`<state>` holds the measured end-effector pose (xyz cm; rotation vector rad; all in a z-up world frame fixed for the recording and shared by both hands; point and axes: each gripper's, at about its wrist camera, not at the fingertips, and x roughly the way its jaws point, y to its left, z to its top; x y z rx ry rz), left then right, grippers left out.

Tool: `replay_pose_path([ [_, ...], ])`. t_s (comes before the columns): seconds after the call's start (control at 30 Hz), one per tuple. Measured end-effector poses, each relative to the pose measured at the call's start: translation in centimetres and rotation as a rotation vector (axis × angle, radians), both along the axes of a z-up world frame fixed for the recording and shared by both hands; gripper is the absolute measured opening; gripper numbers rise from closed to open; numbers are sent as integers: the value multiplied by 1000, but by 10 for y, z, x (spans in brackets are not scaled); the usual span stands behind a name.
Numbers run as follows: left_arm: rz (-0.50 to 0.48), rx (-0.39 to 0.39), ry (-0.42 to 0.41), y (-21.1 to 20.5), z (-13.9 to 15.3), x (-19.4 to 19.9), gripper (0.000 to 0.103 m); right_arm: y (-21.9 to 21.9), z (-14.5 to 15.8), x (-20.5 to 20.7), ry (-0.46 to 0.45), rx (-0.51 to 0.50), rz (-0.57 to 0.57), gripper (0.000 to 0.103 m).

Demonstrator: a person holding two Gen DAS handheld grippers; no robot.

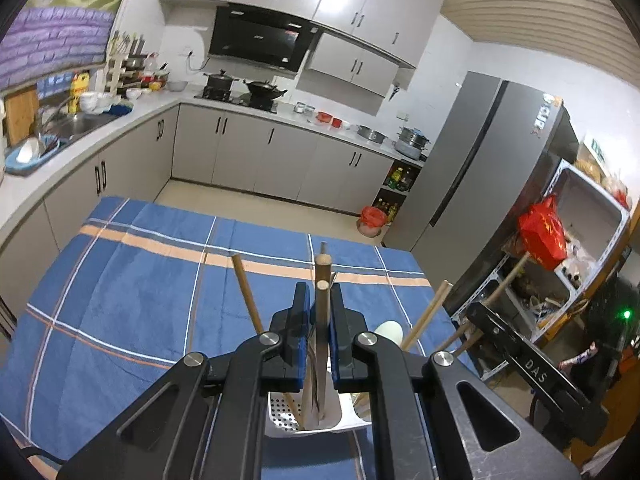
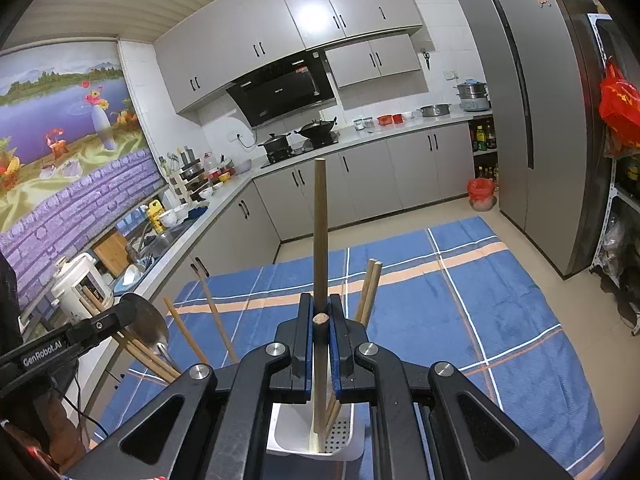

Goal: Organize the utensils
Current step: 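Push both chopsticks down into the holder and open both grippers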

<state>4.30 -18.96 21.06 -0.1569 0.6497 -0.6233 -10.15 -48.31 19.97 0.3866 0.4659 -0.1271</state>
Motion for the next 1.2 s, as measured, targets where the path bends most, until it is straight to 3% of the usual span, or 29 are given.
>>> replay_pose_path([
  [0.27, -32, 88, -71, -24, 5, -19, 8, 8, 0, 0, 6, -28, 22, 7],
  [0.57, -33, 213, -97, -42, -6, -28, 7, 17, -6, 8, 41, -36, 38, 7],
  [1.2, -36, 232, -8, -47, -30, -8, 7, 13, -16, 12, 72, -25, 4, 8],
])
